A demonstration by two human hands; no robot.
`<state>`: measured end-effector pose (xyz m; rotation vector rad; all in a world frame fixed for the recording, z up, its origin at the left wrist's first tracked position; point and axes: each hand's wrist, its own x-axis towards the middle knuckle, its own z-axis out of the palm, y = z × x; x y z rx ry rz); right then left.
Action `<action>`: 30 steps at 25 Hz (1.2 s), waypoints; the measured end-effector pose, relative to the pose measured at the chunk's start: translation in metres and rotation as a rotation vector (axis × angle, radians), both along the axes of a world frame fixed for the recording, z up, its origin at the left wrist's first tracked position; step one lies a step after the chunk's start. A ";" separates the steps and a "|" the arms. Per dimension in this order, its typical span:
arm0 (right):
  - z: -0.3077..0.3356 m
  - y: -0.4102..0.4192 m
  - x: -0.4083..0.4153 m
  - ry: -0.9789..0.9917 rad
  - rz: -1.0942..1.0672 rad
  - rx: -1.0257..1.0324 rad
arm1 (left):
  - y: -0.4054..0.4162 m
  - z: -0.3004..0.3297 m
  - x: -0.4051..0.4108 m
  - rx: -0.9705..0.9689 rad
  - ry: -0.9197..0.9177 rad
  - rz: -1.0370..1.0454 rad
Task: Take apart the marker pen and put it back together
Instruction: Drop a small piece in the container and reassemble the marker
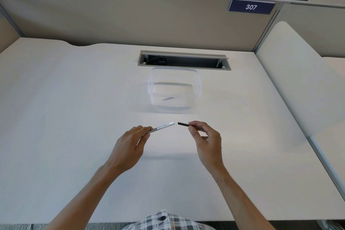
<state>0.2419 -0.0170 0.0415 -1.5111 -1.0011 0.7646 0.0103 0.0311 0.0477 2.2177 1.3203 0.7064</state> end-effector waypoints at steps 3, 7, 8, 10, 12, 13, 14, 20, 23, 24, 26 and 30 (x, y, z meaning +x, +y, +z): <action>0.003 -0.001 0.005 -0.039 0.020 0.008 | -0.002 0.003 0.005 0.006 0.001 -0.036; 0.006 -0.003 0.008 -0.078 0.053 0.024 | -0.002 0.006 0.009 0.027 0.003 -0.037; 0.006 -0.003 0.009 -0.086 0.059 0.027 | -0.003 0.007 0.009 0.029 0.007 -0.039; 0.007 -0.003 0.012 -0.118 0.085 0.035 | -0.003 0.007 0.009 0.027 0.024 -0.043; 0.008 -0.003 0.015 -0.163 0.118 0.046 | -0.002 0.008 0.007 0.026 0.046 -0.044; 0.008 -0.003 0.016 -0.185 0.136 0.057 | -0.001 0.008 0.006 0.024 0.052 -0.048; 0.009 -0.002 0.018 -0.204 0.158 0.070 | 0.000 0.008 0.005 0.021 0.056 -0.057; 0.012 0.001 0.022 -0.223 0.247 0.092 | 0.003 0.011 0.005 0.035 0.064 -0.094; 0.014 0.002 0.022 -0.096 0.219 0.058 | 0.003 0.013 0.005 0.025 0.058 -0.092; 0.014 0.003 0.022 -0.076 0.211 0.049 | 0.003 0.014 0.005 0.023 0.057 -0.092; 0.015 0.003 0.021 -0.062 0.203 0.032 | 0.003 0.015 0.006 0.024 0.055 -0.092; 0.016 0.002 0.018 -0.076 0.245 0.001 | 0.002 0.015 0.009 0.040 0.049 -0.098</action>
